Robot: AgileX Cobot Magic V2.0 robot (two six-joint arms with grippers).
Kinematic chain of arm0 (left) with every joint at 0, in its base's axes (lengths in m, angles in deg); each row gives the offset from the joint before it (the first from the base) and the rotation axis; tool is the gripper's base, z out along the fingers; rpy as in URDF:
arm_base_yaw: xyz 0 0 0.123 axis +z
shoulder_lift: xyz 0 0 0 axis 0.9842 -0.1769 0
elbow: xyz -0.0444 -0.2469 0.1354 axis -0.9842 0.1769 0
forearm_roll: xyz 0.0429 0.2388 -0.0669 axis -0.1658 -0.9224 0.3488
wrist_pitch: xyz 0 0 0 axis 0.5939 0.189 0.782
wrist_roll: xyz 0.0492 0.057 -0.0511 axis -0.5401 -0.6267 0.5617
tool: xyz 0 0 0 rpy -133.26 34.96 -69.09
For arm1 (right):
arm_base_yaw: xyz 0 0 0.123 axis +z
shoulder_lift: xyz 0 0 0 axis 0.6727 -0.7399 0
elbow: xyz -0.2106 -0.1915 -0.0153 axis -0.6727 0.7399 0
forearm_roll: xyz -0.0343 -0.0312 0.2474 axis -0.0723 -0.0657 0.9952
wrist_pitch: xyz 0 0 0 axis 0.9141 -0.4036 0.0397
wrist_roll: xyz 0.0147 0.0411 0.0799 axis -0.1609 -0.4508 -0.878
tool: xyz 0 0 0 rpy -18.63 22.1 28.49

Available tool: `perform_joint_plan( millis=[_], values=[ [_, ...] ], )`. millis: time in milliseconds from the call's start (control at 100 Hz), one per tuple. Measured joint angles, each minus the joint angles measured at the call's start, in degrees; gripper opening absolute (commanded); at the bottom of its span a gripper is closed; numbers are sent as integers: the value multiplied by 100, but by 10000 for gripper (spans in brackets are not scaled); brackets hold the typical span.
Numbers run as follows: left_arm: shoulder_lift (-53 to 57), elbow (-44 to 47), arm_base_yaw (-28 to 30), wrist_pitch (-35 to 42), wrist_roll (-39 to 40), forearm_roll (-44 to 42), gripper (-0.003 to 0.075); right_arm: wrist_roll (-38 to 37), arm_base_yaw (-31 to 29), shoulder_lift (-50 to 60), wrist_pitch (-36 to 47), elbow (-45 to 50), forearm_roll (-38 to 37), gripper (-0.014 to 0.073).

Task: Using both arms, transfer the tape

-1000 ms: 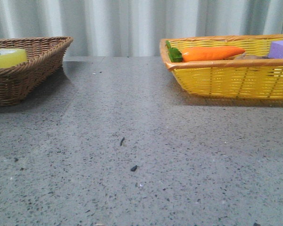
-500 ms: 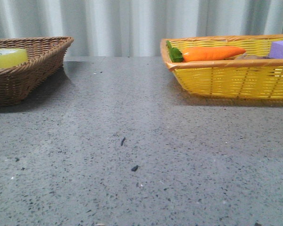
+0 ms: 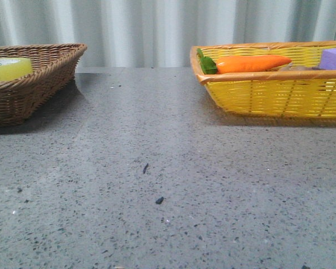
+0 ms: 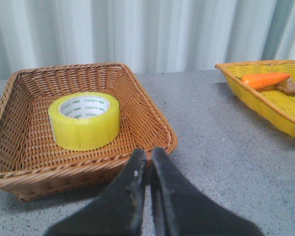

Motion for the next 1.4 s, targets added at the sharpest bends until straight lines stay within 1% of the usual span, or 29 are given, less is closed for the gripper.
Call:
perform_joint_plan(
  millis=[120,230,370,440,520,550,650,720,1400],
  values=[
    [12,106,0,55,0,0,-20,0,0,0,0,0,0,-42],
    [104,410,0,614,0,-239,-20,0,0,0,0,0,0,-42],
    [513,1417,0,1608,31,-551,-20,0,0,0,0,0,0,-42],
    [824,2024,0,1855,245,-717,-20,0,0,0,0,0,0,-42],
    [1068,2551,0,1825,667,-990,-20,0,0,0,0,0,0,-42],
    [1092,2567,0,1571,814,-1076,-20,0,0,0,0,0,0,-42],
    [1092,2567,0,1133,1086,-1232,-20,0,0,9,0,0,-2,-42],
    [1092,2567,0,1078,1175,-1261,-20,0,0,9,0,0,-2,-42],
    [1092,2567,0,1064,1205,-1261,-20,11,0,9,0,0,-12,-42]
  ],
)
